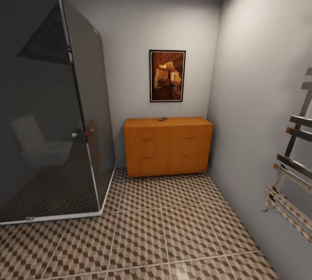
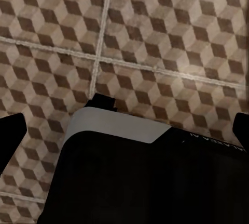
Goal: Take the four mousetraps from the cabinet in the bathroom and place them on the bathroom floor. Make sure all four end up on the same floor surface, and ensure that at least two of them are either under or directly next to the same bathroom sink.
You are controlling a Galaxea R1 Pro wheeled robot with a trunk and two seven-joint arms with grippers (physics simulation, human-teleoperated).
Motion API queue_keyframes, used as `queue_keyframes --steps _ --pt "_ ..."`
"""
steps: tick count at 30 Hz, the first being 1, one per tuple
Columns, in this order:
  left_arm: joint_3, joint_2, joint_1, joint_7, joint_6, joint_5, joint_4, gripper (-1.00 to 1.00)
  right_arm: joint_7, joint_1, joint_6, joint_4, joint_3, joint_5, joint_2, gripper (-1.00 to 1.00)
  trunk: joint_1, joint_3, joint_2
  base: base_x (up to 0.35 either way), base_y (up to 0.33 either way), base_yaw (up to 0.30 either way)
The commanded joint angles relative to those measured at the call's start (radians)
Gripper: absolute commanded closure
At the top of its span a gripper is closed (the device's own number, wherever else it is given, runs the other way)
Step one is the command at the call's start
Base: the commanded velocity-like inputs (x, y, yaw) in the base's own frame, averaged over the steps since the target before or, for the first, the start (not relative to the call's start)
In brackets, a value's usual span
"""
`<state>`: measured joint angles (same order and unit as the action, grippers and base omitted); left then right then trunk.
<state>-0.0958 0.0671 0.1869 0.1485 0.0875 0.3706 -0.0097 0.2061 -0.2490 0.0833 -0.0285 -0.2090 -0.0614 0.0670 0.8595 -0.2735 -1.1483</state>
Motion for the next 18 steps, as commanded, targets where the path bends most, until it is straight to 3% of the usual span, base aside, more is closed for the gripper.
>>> queue_keyframes --steps 1,18 --pt "-0.009 0.000 0.001 0.003 0.003 0.008 0.001 -1.00 0.002 -0.001 0.006 -0.003 -0.007 -0.006 0.001 -1.00 0.001 -0.001 -0.001 0.323 0.000 0.000" --pt "-0.008 0.000 0.001 0.003 0.002 0.007 0.001 -1.00 0.002 -0.002 0.003 -0.004 -0.007 -0.008 0.002 -1.00 0.001 -0.001 -0.001 0.323 0.000 0.000"
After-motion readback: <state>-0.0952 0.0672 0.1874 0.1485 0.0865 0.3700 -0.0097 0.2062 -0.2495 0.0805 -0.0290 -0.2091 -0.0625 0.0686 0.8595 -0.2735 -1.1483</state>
